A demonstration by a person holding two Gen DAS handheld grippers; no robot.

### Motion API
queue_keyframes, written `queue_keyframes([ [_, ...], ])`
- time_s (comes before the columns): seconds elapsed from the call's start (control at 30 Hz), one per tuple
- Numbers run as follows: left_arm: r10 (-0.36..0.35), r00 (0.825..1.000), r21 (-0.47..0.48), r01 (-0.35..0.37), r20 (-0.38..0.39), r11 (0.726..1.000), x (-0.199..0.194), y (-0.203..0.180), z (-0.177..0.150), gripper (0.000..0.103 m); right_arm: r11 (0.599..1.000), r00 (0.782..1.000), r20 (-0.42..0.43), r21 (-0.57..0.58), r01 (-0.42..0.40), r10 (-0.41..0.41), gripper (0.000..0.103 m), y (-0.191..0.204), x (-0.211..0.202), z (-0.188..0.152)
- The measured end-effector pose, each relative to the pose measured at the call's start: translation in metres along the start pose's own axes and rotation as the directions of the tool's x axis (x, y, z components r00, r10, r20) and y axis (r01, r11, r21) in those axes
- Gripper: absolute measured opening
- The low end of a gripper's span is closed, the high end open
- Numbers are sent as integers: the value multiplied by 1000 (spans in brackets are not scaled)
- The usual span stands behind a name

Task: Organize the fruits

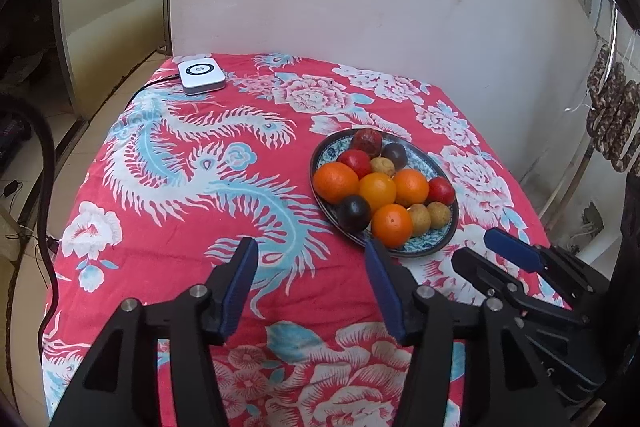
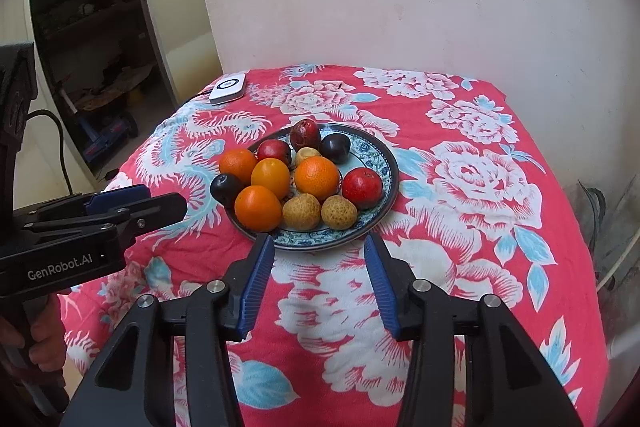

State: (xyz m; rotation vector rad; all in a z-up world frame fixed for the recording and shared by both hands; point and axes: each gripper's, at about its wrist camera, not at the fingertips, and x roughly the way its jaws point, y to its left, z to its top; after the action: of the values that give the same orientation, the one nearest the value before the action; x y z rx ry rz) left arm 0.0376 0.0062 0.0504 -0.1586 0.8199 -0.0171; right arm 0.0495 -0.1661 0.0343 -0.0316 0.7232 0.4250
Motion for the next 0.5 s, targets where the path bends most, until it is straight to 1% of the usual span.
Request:
queue_keyframes([
  [0.23, 29, 1000, -17, -29, 12, 999, -12, 6, -6, 64, 1000, 1000, 5, -4, 2, -2, 50, 5, -8, -4],
  [0.5, 121, 992, -60, -119, 35, 991, -39, 26, -12, 64, 1000, 1000, 23, -17, -3, 4, 50, 13, -20, -6],
])
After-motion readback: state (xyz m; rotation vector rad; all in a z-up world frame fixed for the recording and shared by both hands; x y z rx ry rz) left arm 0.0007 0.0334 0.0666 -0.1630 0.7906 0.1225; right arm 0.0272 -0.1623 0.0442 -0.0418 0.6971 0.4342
